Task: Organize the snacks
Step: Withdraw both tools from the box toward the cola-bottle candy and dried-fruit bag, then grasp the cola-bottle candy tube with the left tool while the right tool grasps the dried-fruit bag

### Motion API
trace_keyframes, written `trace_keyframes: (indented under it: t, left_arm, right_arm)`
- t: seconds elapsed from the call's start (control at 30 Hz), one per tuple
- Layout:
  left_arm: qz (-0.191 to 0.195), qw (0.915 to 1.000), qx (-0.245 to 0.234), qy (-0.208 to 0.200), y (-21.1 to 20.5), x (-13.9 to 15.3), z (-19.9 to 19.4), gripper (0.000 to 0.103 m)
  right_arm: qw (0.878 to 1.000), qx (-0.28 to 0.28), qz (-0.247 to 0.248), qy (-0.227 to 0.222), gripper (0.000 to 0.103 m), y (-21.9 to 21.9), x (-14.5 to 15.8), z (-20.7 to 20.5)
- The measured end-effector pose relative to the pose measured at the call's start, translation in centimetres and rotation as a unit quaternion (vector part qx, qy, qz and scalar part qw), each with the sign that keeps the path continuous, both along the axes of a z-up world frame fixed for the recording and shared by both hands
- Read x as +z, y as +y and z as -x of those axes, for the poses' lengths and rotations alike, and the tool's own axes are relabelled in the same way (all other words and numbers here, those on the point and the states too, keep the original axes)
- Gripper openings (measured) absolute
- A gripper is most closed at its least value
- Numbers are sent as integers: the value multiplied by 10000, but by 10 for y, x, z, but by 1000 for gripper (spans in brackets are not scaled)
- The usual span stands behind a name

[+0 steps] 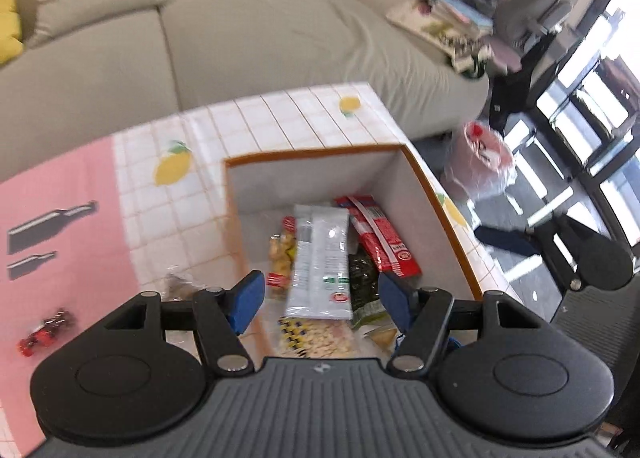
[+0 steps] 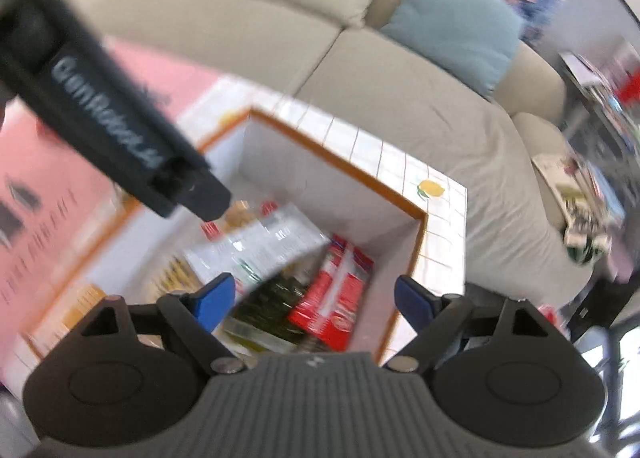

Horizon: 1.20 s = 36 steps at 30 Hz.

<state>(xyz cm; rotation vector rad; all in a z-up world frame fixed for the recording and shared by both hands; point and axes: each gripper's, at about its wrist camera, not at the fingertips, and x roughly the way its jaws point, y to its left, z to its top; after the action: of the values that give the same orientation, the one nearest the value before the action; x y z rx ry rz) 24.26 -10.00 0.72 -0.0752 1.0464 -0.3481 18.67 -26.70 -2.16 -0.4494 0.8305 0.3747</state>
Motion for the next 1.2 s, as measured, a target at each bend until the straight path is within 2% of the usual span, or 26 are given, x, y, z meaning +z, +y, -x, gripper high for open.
trace_keyframes:
  t: [0.2,0.37,0.53,0.67,0.9,1.07,1.2]
  left_arm:
    - [227,9981,400,-410,54,22,44,77]
    - [7,9943,883,-597,97,20,70,77]
    - [90,9898,1326,-514,145,-2,91,77]
    - [-54,9861,1621,-367,176,-25,96,76]
    - [-79,9820,1869,-241,218,-63,97,76]
    - [121,9822,1869,-130,243,-88,88,75]
    - [167,9848,1725,-91,253,-105,73,75]
  right_arm:
    - [9895,-438,-1374,54,85,9,10,33]
    - [9794,-583,-1934,35,85,41,2,50]
    - [9716,-571,-2295,43,85,81,0,65]
    - [9699,-479,-2376,231,85,112,-12,64]
    - [9811,-41,-1920,219,82,166,-37,51]
    - [9853,169,-1683,256,81,194,-56,27]
    - [9888,200,-1450,300,75,208,-73,4]
